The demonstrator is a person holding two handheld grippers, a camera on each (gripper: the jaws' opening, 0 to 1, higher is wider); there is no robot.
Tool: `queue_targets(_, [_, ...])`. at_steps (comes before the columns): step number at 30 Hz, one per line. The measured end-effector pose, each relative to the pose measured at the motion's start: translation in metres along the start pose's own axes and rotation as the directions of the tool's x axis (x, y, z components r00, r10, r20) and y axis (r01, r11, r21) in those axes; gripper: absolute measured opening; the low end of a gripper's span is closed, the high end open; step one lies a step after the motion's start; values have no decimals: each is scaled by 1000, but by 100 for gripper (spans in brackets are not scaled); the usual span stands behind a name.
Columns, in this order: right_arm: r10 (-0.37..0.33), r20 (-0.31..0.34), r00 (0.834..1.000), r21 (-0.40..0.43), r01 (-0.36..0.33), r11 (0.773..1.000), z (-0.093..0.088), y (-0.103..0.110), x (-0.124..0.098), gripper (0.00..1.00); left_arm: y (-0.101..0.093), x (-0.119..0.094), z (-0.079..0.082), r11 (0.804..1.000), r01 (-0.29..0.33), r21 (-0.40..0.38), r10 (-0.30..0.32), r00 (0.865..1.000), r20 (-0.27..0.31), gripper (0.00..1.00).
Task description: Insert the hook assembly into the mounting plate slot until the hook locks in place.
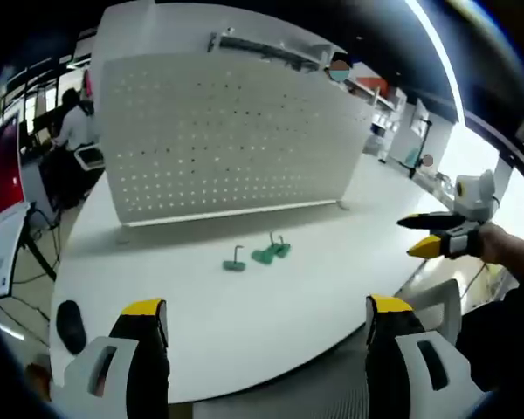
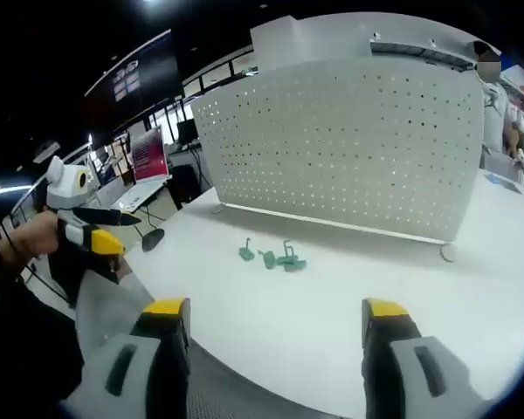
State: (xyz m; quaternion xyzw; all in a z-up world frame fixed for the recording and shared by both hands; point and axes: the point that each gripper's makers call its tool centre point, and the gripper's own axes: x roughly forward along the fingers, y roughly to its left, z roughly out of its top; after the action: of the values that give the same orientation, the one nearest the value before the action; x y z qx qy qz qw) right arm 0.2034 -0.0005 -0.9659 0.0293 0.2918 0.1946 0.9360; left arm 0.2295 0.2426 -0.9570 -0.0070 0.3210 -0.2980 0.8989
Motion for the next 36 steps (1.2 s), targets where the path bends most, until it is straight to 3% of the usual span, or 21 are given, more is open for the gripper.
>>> queue_targets(36, [1,-9,1000,10,-1,1000,-4,-1,3,77,1,4,-4,1000,14,12,-14,1000,-23,95])
